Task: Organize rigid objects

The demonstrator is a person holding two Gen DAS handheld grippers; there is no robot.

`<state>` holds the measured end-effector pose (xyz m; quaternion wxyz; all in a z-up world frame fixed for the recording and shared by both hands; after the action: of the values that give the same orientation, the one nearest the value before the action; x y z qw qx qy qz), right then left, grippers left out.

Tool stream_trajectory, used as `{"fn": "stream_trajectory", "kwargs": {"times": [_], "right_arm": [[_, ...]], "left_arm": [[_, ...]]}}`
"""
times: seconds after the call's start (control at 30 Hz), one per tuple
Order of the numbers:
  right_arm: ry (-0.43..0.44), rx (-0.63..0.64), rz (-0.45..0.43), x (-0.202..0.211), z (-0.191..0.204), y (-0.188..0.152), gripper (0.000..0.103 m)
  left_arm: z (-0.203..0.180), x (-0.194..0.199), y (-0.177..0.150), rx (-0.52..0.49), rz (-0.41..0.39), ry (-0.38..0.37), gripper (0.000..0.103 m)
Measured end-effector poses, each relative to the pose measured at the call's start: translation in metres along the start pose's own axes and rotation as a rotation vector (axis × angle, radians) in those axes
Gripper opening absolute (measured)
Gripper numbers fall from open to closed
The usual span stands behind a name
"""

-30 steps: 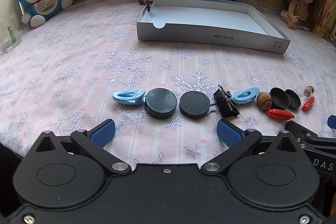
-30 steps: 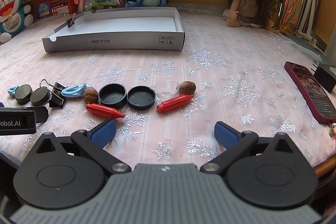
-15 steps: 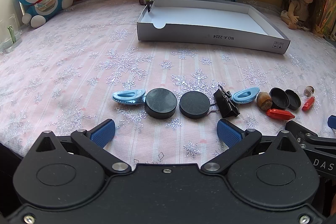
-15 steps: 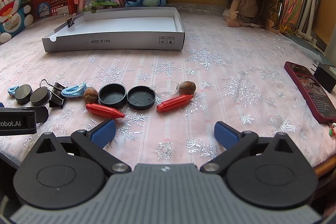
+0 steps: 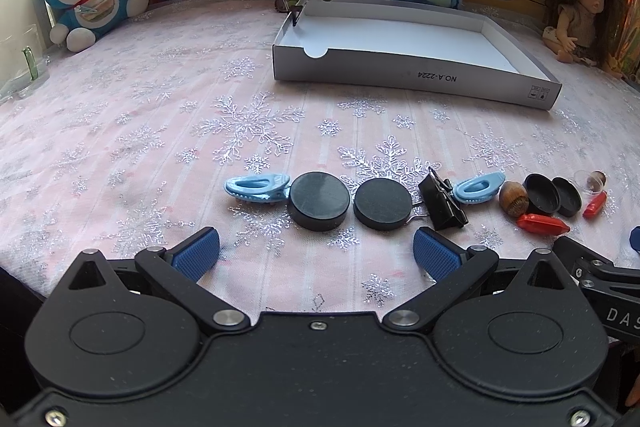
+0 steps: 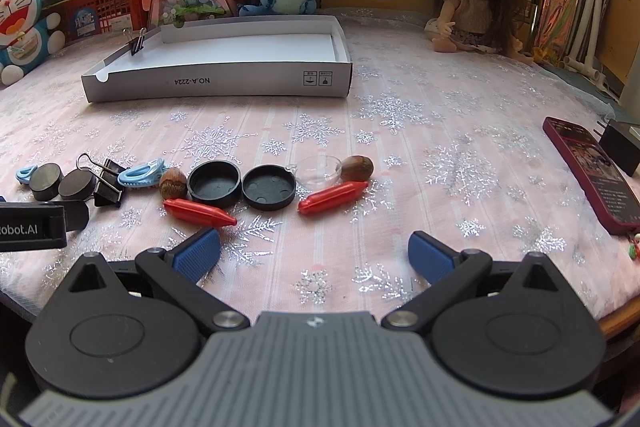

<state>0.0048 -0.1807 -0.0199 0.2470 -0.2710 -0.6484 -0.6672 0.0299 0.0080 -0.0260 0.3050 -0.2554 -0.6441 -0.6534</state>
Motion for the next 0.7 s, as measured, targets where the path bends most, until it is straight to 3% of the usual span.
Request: {"fn": "stream_trajectory", "kwargs": {"times": [0.7], "right_arm": [[0.004, -0.036, -0.066, 0.0017, 0.0014, -0.0033, 0.102]], "left_arm": [[0.0032, -0.0015, -0.0062, 0.018, -0.087, 0.023, 0.103]]}}
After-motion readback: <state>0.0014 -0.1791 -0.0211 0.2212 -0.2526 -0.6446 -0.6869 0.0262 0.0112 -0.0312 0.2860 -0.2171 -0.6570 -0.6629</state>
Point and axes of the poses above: each gripper's, at about its wrist camera, not at the fingertips, and x roughly against the way its jaws point, z to its left, y to its top, the point moved 4 cm from there along -x, roughly the way its jaws point, and after that the axes turned 3 degrees about y, right-handed, at the moved point
